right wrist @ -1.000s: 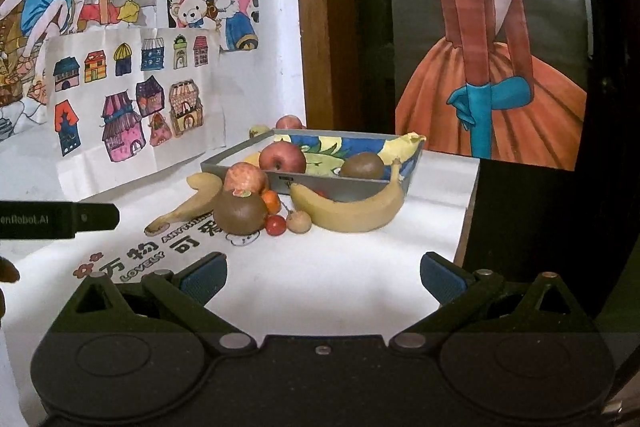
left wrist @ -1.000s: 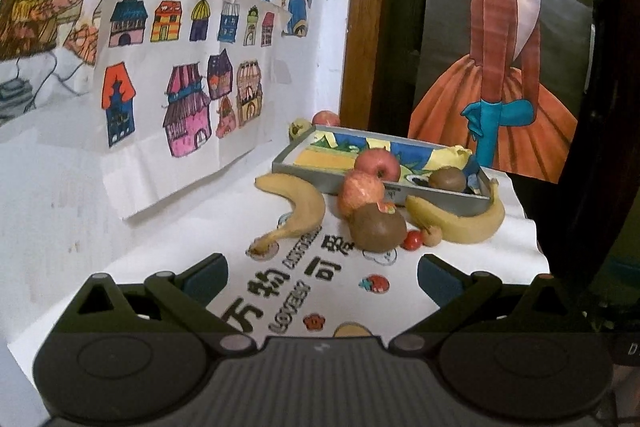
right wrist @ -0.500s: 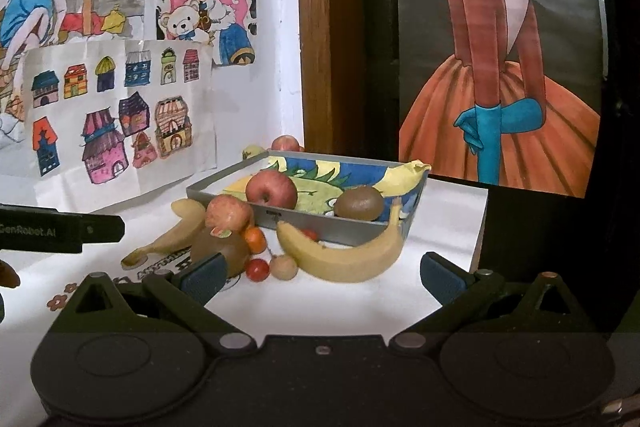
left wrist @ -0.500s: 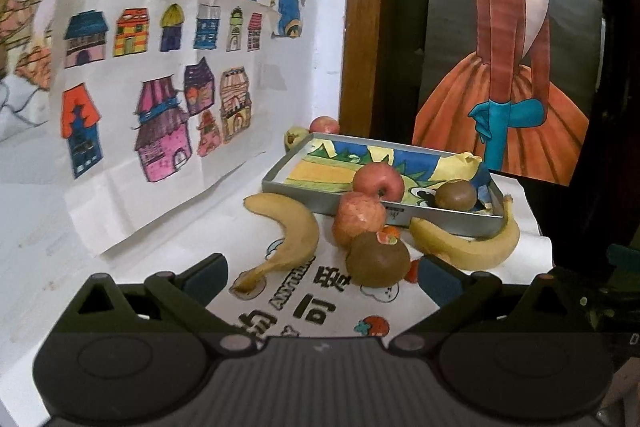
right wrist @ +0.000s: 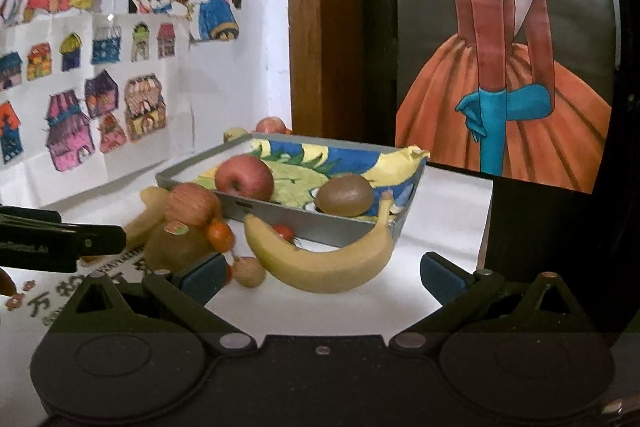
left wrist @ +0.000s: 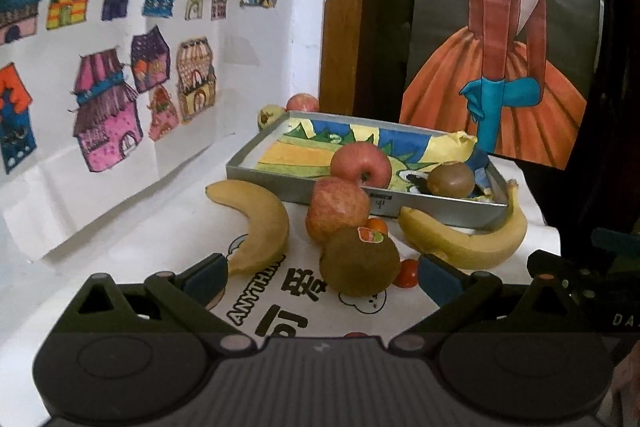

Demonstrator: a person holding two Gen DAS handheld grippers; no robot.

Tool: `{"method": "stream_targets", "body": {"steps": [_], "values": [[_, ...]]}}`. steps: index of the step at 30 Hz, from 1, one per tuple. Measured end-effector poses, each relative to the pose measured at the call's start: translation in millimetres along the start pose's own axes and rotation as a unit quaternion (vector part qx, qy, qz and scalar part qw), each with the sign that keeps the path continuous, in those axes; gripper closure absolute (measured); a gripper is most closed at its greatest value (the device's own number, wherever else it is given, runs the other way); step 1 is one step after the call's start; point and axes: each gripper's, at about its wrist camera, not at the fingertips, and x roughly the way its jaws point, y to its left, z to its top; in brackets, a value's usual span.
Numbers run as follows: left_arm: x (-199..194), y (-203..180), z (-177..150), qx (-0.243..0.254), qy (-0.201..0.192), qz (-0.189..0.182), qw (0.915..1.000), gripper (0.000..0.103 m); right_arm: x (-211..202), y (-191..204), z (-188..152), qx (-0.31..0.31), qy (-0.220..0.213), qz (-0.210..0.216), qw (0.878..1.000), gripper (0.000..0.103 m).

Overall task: Organize fruits
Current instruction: 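Move the left tool to a second brown kiwi while the right tool approaches a yellow banana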

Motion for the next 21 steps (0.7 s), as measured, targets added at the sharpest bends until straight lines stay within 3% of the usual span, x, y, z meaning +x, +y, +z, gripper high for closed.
{"method": "stream_targets", "body": {"steps": [5,12,21], "values": [[17,-1,-1,0.002,0.011,-0.002,0.9999,0.000,18,-4,-2,-0.009,0.010,0.004,1.000,0.001],[38,-5,-2,0.016,0.023,-0.009,0.9996,0.000,46,-24,4,0.019,0.037,0.041,0.998,0.001],[65,-10,-6,0.031,0.039,-0.027,0.9984,0.000,77,-42,17,0.049,0.066,0.042,0.996,0.001]]}}
